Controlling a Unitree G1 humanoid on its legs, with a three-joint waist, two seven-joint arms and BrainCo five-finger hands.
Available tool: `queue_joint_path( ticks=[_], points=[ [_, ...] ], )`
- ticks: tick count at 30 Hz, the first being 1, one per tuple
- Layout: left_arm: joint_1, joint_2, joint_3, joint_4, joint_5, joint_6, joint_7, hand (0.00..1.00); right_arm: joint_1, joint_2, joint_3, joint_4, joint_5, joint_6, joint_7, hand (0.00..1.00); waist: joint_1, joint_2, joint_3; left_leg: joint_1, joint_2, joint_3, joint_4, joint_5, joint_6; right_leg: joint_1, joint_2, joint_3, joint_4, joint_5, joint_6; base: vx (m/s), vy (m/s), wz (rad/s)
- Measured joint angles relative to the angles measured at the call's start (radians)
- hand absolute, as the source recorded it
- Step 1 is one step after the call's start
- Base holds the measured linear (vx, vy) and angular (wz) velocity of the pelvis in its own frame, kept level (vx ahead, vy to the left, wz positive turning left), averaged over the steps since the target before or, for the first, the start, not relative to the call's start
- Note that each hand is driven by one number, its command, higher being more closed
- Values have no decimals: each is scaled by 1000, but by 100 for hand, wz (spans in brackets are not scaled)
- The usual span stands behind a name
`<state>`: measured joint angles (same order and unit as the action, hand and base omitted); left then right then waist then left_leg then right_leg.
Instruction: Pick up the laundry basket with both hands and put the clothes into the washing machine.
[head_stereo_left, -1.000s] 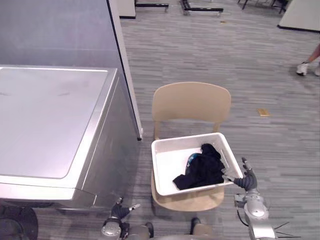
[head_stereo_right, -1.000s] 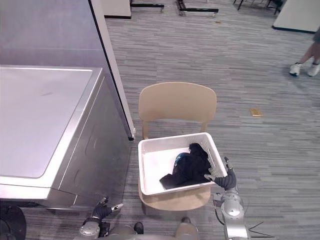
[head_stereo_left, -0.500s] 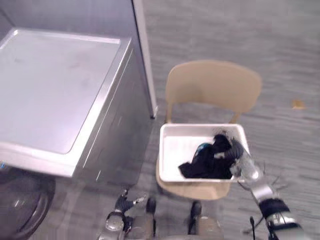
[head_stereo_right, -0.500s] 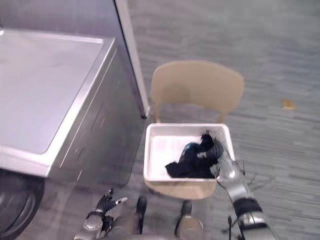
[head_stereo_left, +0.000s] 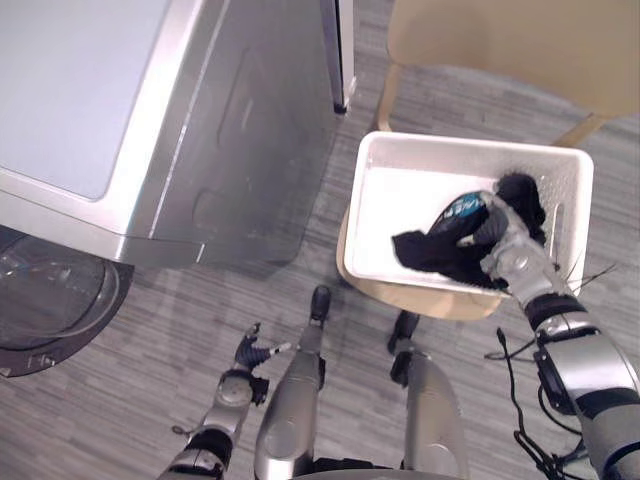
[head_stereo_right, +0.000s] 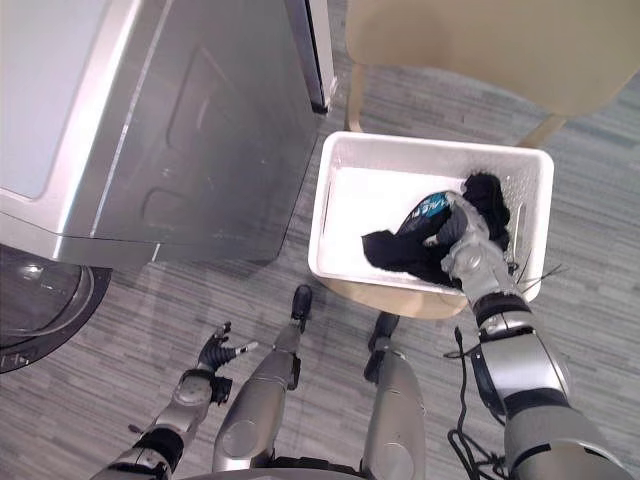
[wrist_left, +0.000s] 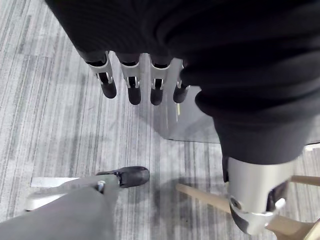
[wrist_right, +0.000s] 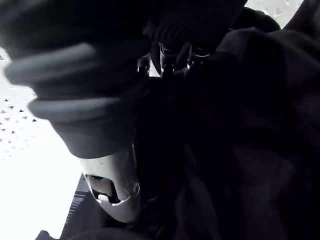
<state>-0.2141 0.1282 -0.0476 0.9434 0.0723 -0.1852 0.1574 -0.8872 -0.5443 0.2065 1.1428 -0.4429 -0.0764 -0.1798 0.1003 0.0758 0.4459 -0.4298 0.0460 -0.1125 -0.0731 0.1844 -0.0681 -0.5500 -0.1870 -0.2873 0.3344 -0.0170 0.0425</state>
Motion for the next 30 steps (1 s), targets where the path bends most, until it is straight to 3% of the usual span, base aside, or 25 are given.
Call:
queue_joint_path(
  ticks=[1,9,15,20,25,30],
  points=[
    [-18,-17,1,-6,-15,-2,3,0,-17,-3,7,0,-3,10,-12,100,0,0,1,-16,-3,6,0,5,2,-27,-6,6,15,-3,-3,-14,-56,-8],
    [-56,-97,1,-13,-43,-19,18,0,-31,-11,76,-42,26,15,-24,100,-1,1,2,-22,-12,9,6,5,2,-43,-18,13,34,-14,-6,25,-48,-2],
    [-71,-89,-3,-4,-42,-18,18,0,-29,48,114,-57,85,14,24,100,0,0,2,37,-5,-10,2,5,2,49,-1,-3,-24,0,-6,9,-53,4],
    [-68,-47,-20,-14,-42,-16,18,0,-3,56,55,-260,193,13,26,100,1,0,2,89,12,-23,-18,5,2,144,31,-21,-123,43,-4,-20,-34,3],
    [-18,-34,-9,-48,-41,-16,17,0,138,147,-8,-529,368,-35,26,100,-3,-6,-3,170,13,-21,-19,-7,1,246,39,-27,-171,48,2,17,-18,1],
    [74,-34,13,-48,-32,5,15,0,359,308,-19,-694,554,-73,54,100,-7,-47,-98,210,16,-7,-19,-19,-10,308,49,-27,-221,56,10,73,-13,-2]
  ],
)
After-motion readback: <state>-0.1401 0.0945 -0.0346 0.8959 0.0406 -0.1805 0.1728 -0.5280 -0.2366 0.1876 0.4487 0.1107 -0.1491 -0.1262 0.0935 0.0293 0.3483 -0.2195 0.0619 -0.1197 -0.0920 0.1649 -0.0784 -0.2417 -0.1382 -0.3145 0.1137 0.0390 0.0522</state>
